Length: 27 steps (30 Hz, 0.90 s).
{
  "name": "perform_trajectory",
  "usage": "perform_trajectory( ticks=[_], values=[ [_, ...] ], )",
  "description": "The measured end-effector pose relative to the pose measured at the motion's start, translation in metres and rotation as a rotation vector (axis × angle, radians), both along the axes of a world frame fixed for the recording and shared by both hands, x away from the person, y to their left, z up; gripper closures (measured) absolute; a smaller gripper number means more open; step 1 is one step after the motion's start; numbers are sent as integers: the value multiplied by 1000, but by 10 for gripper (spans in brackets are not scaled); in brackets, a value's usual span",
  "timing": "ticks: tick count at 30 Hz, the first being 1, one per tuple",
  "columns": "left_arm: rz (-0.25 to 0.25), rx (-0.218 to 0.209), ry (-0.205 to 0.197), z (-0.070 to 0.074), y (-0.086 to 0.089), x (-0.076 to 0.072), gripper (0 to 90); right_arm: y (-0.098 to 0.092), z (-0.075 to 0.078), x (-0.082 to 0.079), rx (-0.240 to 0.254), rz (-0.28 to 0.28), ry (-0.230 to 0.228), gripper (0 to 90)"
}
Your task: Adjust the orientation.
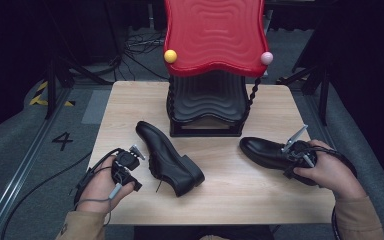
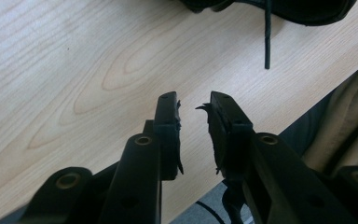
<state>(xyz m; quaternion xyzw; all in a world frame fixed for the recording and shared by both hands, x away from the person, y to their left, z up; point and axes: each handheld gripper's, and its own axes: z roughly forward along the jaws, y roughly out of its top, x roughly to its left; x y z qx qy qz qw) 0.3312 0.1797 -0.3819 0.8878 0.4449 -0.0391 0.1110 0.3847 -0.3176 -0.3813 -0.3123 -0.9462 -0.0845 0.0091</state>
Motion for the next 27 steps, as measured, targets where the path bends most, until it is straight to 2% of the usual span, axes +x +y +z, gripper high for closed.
perform_trajectory(
  ticks=[5, 7, 11, 18, 19, 27],
  values=[
    [-30, -30, -29, 9, -9, -1, 800, -3, 1, -2, 8, -4, 4, 814],
    [-43, -67, -55, 14, -11, 0, 811, -3, 0, -2, 9, 2, 13, 815],
    [-70, -87, -53, 19, -18, 4, 858, -4, -3, -2, 10, -7, 20, 811],
    [-110, -77, -35, 25, -37, 13, 900, -4, -6, -1, 12, -11, 36, 812],
    [-128, -73, -26, 25, -44, 16, 900, -4, -7, -1, 13, -6, 36, 811],
    [-191, -69, -24, 33, -71, 27, 900, -4, -9, -2, 8, -8, 36, 799]
  ],
)
